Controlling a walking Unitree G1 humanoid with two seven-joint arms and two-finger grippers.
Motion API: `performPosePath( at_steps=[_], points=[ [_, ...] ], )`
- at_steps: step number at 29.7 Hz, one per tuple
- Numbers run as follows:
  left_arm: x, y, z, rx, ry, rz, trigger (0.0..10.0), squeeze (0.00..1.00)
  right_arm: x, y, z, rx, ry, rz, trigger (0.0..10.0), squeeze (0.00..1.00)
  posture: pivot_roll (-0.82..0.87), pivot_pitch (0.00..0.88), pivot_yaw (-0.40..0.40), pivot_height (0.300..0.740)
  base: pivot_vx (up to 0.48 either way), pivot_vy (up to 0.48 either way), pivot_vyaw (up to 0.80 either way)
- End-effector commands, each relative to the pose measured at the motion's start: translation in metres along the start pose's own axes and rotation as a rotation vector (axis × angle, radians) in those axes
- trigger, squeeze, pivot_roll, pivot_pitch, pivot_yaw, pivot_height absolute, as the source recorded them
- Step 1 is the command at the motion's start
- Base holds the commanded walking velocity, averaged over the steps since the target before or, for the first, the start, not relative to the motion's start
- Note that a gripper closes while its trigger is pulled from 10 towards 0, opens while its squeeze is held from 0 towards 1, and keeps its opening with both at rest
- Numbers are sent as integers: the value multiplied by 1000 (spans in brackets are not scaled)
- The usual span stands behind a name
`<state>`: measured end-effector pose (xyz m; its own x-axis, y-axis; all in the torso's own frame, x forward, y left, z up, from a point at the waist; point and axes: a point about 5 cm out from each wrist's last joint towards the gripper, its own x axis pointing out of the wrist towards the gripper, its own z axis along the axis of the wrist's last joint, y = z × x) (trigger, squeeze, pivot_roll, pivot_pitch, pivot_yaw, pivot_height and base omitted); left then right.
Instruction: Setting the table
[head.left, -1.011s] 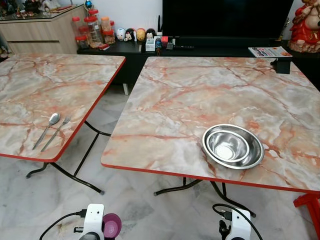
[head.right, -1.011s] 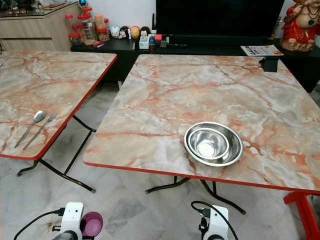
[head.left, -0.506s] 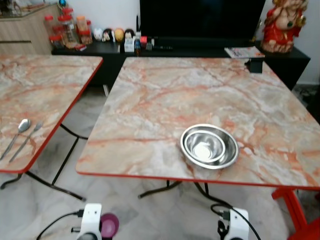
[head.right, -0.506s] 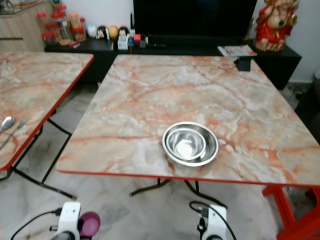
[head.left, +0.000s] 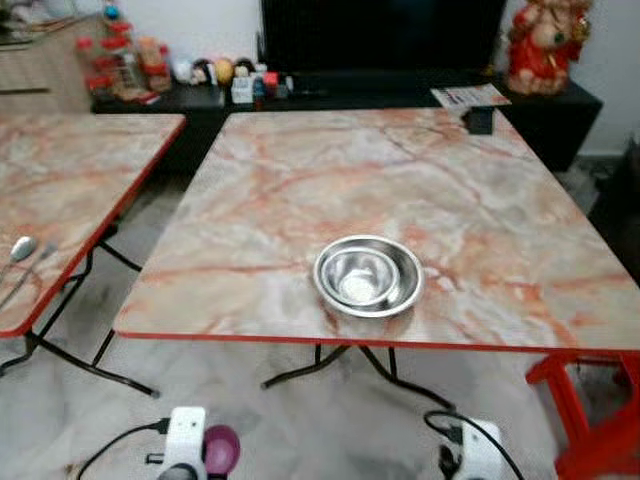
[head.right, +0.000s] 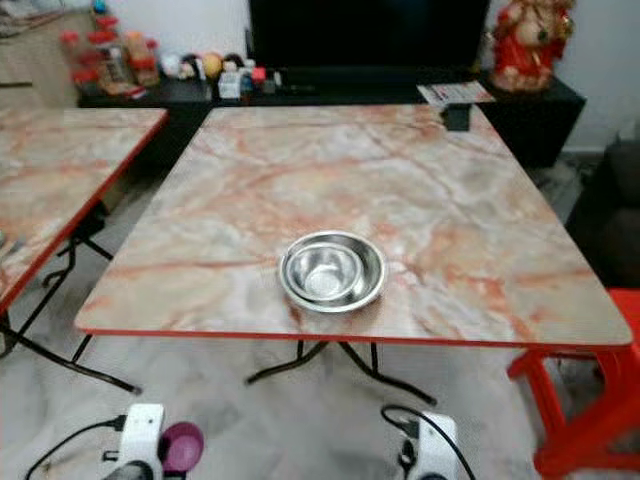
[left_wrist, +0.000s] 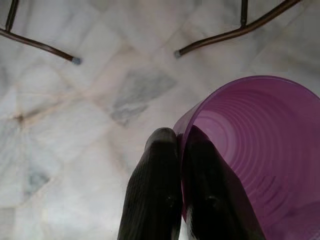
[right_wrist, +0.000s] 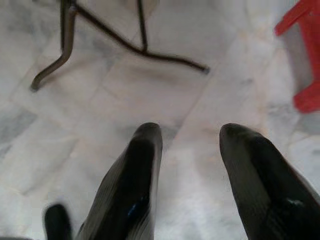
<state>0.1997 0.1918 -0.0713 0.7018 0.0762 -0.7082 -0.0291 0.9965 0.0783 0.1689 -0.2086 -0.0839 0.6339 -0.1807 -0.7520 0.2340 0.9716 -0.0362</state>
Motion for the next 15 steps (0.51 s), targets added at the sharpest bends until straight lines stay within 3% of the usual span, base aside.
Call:
performPosePath(
  at_steps=[1, 15],
  points=[
    [-1, 10, 0, 11, 5, 28, 10000, 0, 1, 10, 2, 10, -7, 20, 10000, 0, -38, 0, 10, 740, 0, -244, 0],
    [-1, 8, -1, 9, 7, 26, 10000, 0, 1, 7, 3, 1, -12, 19, 10000, 0, -45, 0, 5, 740, 0, -208, 0]
  ],
)
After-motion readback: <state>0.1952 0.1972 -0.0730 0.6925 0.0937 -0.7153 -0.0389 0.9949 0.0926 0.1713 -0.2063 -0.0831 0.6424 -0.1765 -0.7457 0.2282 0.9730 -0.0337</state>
